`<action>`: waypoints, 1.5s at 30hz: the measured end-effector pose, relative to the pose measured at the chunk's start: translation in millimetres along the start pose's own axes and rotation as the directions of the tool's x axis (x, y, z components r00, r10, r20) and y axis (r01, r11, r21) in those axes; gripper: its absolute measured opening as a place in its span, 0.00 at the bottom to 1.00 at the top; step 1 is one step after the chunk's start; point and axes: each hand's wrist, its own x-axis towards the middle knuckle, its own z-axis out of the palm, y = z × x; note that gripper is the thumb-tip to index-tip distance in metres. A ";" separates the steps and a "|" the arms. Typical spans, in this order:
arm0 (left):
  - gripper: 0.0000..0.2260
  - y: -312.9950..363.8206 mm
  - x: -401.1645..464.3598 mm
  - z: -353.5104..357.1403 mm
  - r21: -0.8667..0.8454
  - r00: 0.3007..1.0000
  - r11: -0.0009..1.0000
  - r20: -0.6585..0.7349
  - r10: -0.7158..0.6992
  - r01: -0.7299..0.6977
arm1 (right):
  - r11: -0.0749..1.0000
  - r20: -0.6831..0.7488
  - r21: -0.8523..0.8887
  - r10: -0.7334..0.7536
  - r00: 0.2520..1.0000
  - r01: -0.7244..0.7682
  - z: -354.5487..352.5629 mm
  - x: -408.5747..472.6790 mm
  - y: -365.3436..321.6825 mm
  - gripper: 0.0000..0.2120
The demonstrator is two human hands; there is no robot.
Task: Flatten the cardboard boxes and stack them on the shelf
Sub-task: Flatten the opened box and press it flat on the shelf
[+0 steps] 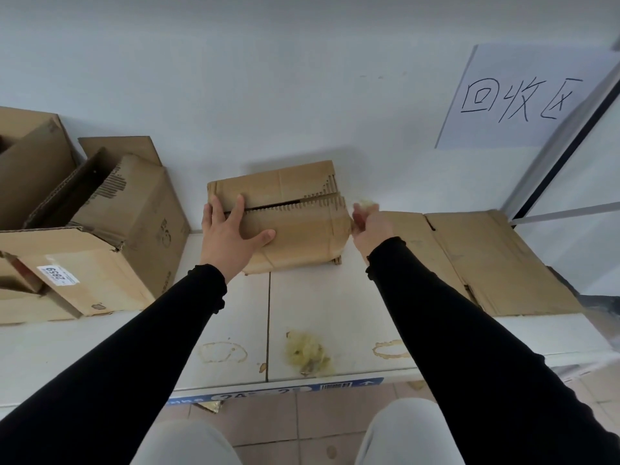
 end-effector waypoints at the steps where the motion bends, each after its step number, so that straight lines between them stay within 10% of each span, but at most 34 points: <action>1: 0.43 1.0 1.0 -0.3 0.007 1.000 1.000 0.000 0.002 -0.002 | 0.997 -0.002 0.041 -0.059 0.998 0.059 -3.9 -4.6 -2.4 0.09; 6: 0.44 4.5 2.2 -1.4 0.011 1.000 1.000 0.028 -0.014 0.014 | 0.890 0.081 -0.162 -0.417 0.905 0.425 -29.0 -77.5 19.6 0.07; 11: 0.44 4.8 -0.4 -0.1 0.026 1.000 1.000 0.023 -0.012 0.012 | 0.204 0.669 -0.685 -0.201 0.715 0.699 -71.0 -115.7 88.3 0.05; 22: 0.44 5.0 1.5 -0.6 0.011 0.999 1.000 0.037 -0.016 0.016 | -0.535 0.879 -0.122 0.333 0.341 0.836 -82.3 -133.7 137.3 0.20; 25: 0.44 4.5 2.4 -0.6 0.017 0.999 1.000 0.045 -0.013 0.012 | -0.625 0.841 -0.049 0.395 0.370 0.779 -98.7 -145.4 143.5 0.23; 30: 0.44 6.5 1.7 -0.9 0.024 0.998 1.000 0.055 -0.021 0.019 | -0.506 0.583 -0.278 0.587 0.562 0.817 -86.2 -157.9 133.7 0.20; 34: 0.44 7.6 -0.7 -2.7 0.021 0.998 1.000 0.065 -0.014 0.013 | 0.097 0.443 -0.876 0.548 0.710 0.472 -68.3 -142.6 93.9 0.16; 38: 0.44 9.3 -1.3 -6.6 0.010 0.996 1.000 0.087 -0.017 0.016 | 0.540 0.398 -0.839 0.532 0.748 0.063 -72.9 -131.5 77.9 0.19; 42: 0.40 6.2 1.5 -11.5 -0.059 0.998 0.998 0.055 0.004 -0.001 | 0.663 0.327 -0.709 0.007 0.945 0.240 -66.7 -122.5 73.0 0.05; 45: 0.32 3.9 7.4 -19.7 -0.125 0.997 0.991 -0.062 0.043 -0.051 | 0.572 0.349 -0.622 -0.410 0.843 0.535 -39.7 -115.2 35.0 0.03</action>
